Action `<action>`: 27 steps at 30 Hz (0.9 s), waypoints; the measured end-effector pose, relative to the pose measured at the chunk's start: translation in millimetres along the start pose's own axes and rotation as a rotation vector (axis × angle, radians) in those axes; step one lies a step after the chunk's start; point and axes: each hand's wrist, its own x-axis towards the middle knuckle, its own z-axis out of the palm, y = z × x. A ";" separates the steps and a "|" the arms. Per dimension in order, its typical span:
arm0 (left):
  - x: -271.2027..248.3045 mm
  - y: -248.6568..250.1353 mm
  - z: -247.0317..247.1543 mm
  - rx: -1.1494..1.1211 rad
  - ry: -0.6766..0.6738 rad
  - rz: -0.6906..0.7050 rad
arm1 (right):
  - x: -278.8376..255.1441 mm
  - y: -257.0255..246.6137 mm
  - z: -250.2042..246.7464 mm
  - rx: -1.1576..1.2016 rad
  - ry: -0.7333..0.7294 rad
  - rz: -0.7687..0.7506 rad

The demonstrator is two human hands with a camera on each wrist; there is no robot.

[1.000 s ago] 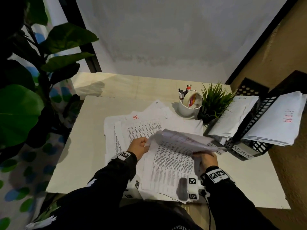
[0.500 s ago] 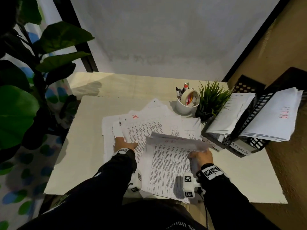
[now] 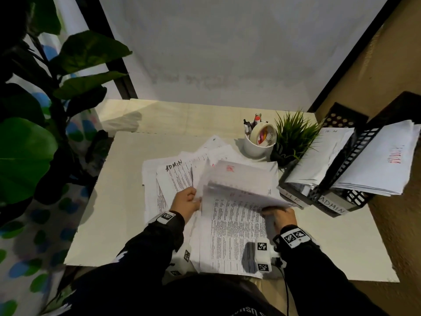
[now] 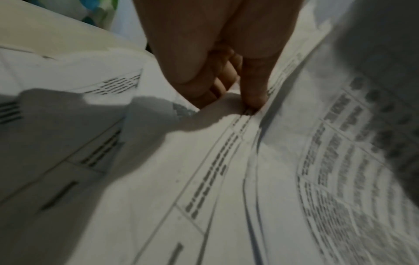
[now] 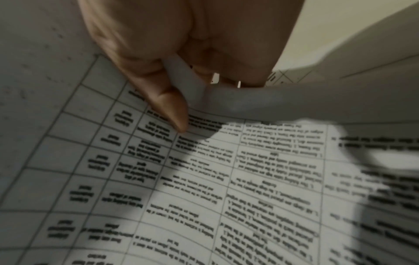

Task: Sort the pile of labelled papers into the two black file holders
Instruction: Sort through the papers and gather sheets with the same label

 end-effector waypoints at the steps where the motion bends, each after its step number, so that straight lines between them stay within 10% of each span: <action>1: -1.3 1.3 5.2 0.011 -0.040 0.006 | 1.6 0.5 -0.4 0.012 0.017 -0.005; 17: -39.9 41.3 24.1 -0.034 -0.313 -0.108 | 19.7 1.9 -10.0 0.244 -0.007 0.053; 22: -51.6 88.1 43.3 0.159 0.054 0.321 | -9.7 -70.2 3.3 0.266 -0.081 -0.216; 27: -65.5 115.0 49.9 -0.046 0.095 0.475 | -57.0 -114.7 9.0 0.372 -0.141 -0.498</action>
